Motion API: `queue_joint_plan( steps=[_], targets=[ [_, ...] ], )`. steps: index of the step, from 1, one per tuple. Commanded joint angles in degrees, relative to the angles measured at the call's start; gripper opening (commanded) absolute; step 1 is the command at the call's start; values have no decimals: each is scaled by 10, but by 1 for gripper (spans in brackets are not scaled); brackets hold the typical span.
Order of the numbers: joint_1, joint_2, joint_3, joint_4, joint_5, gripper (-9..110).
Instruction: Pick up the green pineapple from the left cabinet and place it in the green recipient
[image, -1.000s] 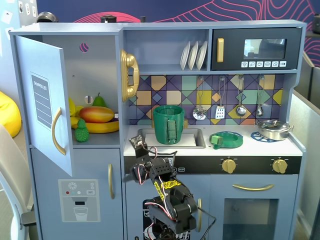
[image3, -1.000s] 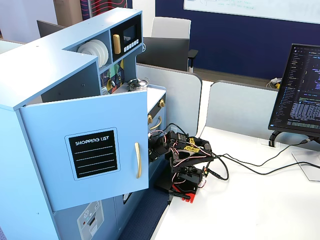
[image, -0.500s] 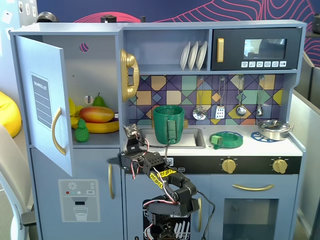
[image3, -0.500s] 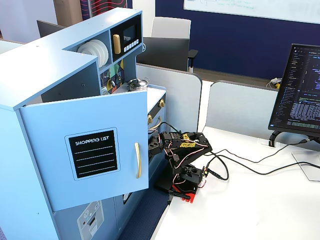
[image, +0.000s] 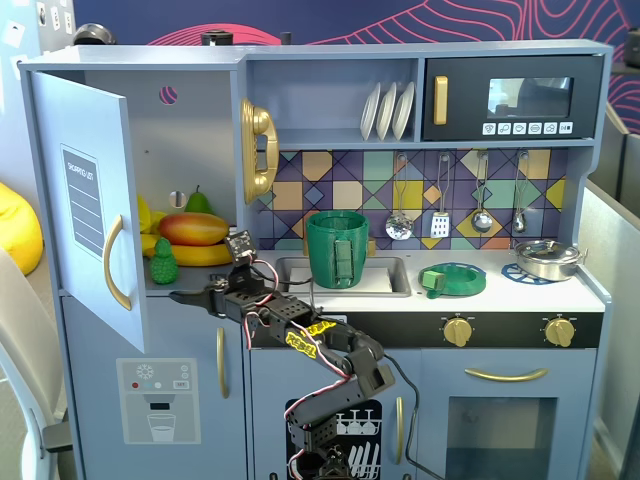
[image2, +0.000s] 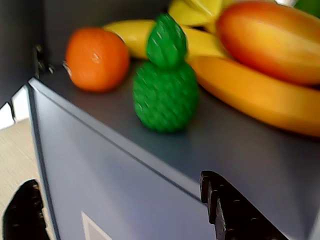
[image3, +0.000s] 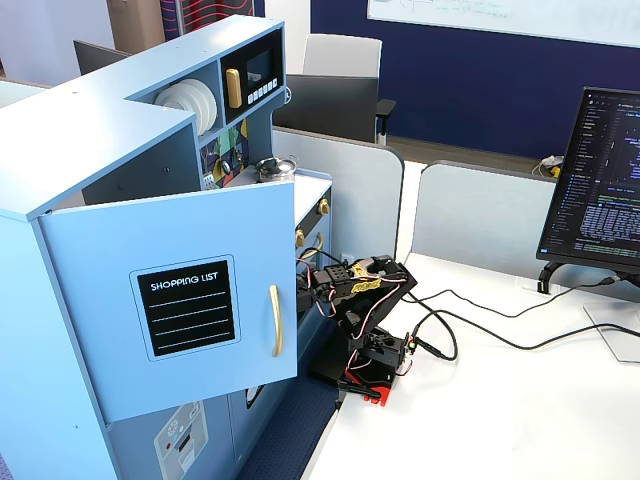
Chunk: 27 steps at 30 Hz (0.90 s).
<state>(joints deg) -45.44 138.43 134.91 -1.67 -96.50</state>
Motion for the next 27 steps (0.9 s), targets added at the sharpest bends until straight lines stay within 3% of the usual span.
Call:
queue_joint_plan(
  steps=[1,27],
  targets=[
    [-6,-49,-57,-69,11,39],
    [21,-296,-228,-179,4,42]
  ],
)
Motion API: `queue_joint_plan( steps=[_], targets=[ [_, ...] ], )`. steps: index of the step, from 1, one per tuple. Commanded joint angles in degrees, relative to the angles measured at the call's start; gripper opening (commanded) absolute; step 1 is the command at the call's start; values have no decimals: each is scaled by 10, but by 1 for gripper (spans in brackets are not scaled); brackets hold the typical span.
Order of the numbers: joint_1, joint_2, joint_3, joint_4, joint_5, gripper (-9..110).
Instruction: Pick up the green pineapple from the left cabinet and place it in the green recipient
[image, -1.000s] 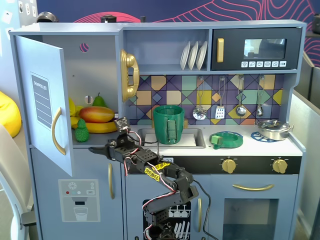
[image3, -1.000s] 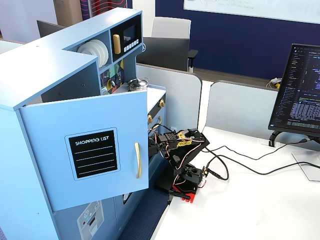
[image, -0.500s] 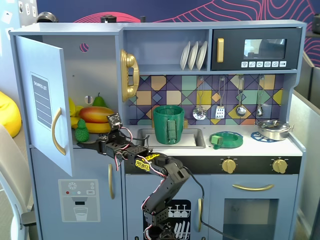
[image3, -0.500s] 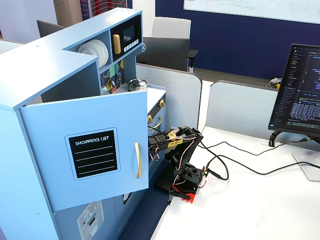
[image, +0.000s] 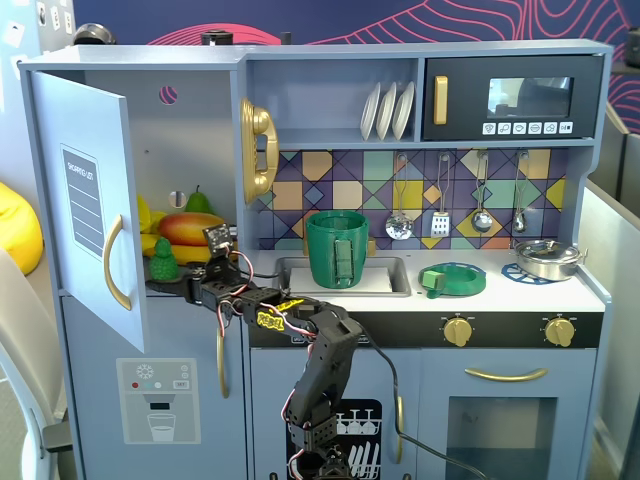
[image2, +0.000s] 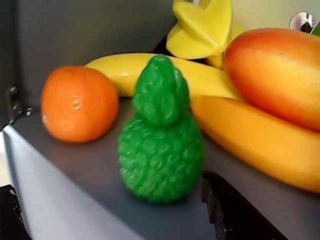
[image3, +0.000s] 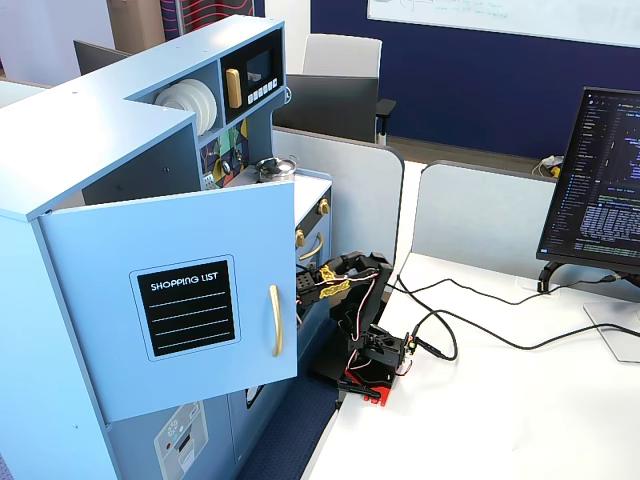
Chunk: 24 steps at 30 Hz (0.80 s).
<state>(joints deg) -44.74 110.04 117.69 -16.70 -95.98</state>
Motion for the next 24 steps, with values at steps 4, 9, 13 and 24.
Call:
queue_joint_plan(
  steps=[4,9,13,24],
  targets=[
    [18,-32,-67,-38,-3,42],
    [27,-54,-84,-43,3,42],
    [19,-63,-97,-46,0,42],
    [9,-121,-165,-55,-2,42]
  ],
)
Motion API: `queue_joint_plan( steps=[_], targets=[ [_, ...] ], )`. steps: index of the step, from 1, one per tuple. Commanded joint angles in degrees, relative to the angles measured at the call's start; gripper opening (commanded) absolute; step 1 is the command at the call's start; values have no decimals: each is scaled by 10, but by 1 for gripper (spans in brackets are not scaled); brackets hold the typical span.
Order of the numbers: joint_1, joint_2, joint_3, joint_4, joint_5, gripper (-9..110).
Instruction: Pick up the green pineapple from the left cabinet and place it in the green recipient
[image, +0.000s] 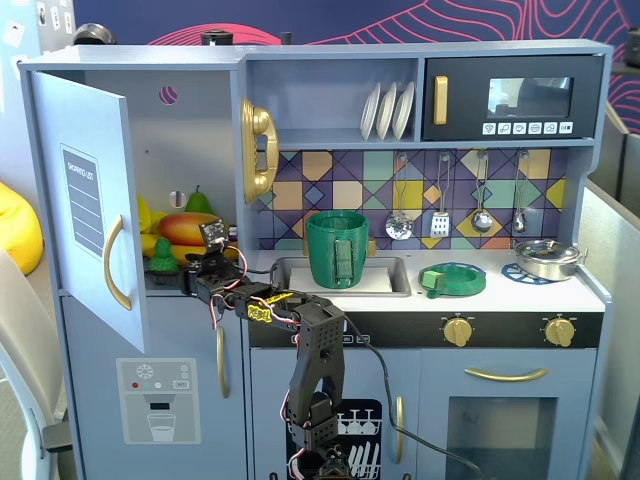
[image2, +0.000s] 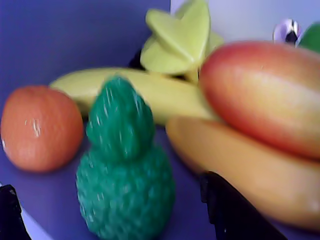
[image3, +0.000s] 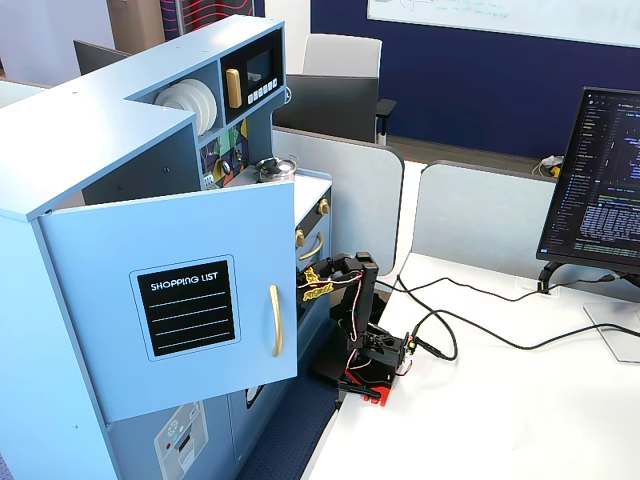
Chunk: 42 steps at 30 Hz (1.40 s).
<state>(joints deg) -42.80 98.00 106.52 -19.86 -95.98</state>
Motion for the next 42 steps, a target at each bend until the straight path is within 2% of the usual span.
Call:
queue_joint_plan(
  steps=[1,34,37,40,42],
  targets=[
    [-10,-6,-57,-22,-4,42],
    [-15,-123,-169,-18,-8,41],
    [-16,-127,-170,-15,-4,33],
    [-17,-128,-171,-16,12,11],
    [-18,-128,-172,-18,22,2]
  ],
)
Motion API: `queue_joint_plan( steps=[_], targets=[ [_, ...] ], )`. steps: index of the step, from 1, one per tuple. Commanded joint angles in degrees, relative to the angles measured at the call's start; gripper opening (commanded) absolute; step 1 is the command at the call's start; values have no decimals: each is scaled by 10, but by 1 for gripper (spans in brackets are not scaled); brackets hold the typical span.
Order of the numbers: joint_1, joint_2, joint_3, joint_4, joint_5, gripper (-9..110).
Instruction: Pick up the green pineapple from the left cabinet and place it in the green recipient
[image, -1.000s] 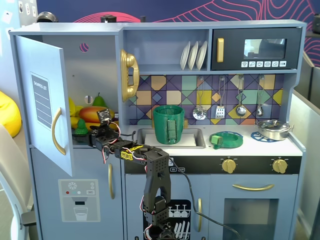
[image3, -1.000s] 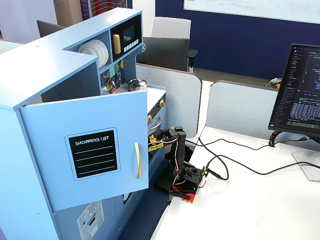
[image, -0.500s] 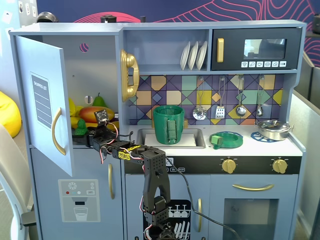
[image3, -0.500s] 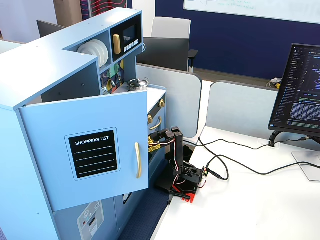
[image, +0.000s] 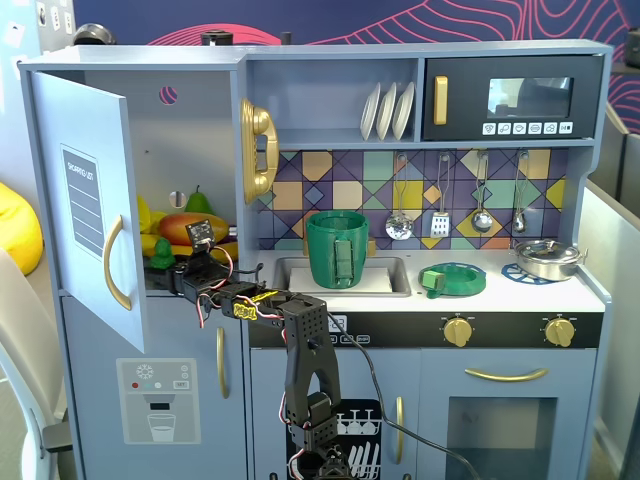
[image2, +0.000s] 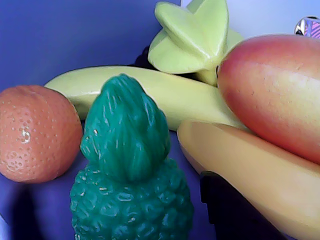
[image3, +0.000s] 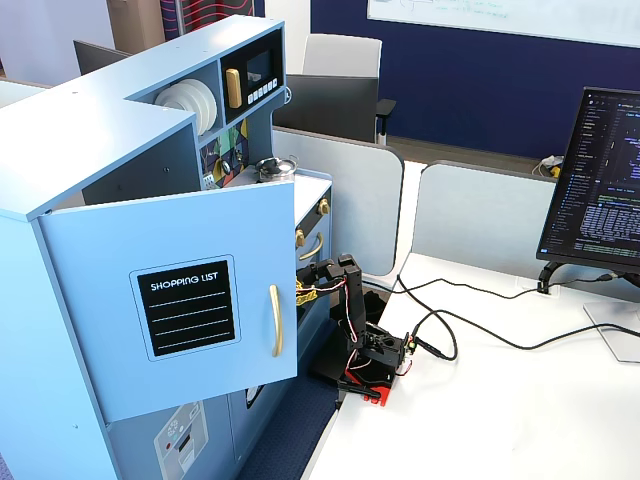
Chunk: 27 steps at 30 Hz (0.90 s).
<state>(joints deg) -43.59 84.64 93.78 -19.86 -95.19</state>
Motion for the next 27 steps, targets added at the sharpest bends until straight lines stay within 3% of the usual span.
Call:
queue_joint_plan(
  steps=[1,10,15,27],
  targets=[
    [-11,5,-47,-18,15,0],
    [-18,51,-26,-3,-23,0],
    [-39,231,88,128,-156,0],
    [-19,548,284,277,-316,0]
  ],
)
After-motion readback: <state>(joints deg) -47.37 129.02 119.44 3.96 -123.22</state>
